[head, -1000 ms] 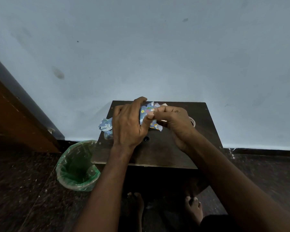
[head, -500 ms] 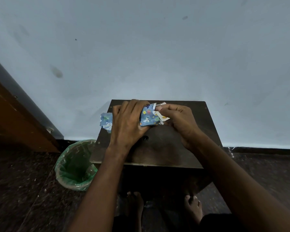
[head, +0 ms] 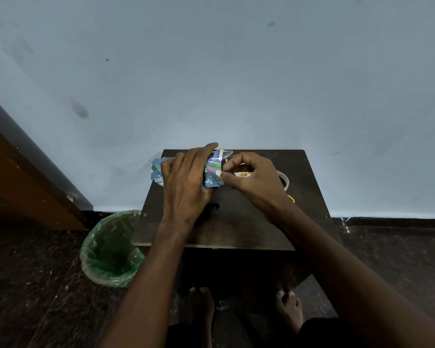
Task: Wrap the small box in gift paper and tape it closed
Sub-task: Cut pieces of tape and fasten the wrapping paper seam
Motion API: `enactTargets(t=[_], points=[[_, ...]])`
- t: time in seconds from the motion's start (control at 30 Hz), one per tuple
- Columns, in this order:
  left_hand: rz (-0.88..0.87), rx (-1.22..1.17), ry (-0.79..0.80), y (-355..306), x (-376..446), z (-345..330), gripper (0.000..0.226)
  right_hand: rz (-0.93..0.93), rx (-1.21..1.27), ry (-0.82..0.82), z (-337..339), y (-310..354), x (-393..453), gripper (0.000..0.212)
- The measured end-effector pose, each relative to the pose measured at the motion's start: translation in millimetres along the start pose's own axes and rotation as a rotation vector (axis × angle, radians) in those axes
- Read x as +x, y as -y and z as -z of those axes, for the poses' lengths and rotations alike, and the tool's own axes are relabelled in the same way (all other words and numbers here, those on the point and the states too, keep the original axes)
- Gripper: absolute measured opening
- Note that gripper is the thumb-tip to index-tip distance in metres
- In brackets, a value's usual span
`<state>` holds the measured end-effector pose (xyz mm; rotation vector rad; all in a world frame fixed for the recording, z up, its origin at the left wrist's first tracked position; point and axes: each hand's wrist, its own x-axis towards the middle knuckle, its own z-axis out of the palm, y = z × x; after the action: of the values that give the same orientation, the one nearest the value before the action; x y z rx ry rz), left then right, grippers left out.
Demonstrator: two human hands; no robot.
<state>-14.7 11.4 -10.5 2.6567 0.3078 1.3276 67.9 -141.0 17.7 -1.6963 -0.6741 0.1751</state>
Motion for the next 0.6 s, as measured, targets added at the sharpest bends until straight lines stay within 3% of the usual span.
enactTargets(t=[0.23, 0.37, 0.47, 0.53, 0.6], points=[[-0.069, 0.111, -0.031, -2.7, -1.7, -1.5, 0.067, 0.060, -0.337, -0.061, -2.8, -0.3, -0.5, 0.035], [-0.067, 0.113, -0.035, -4.6, -1.1, -0.7, 0.064, 0.112, -0.408, -0.081, -2.9, -2.6, -1.5, 0.021], [-0.055, 0.116, -0.041, -5.0, -0.7, -0.7, 0.064, 0.107, -0.471, -0.186, -3.3, -4.7, -0.4, 0.009], [-0.056, 0.122, -0.054, -5.8, -0.2, 0.7, 0.065, -0.082, -0.320, -0.236, -0.1, -5.6, 1.8, 0.009], [-0.079, 0.127, -0.070, -8.1, -0.3, 1.7, 0.071, -0.349, 0.064, -0.227, 4.1, -3.2, 3.5, 0.011]])
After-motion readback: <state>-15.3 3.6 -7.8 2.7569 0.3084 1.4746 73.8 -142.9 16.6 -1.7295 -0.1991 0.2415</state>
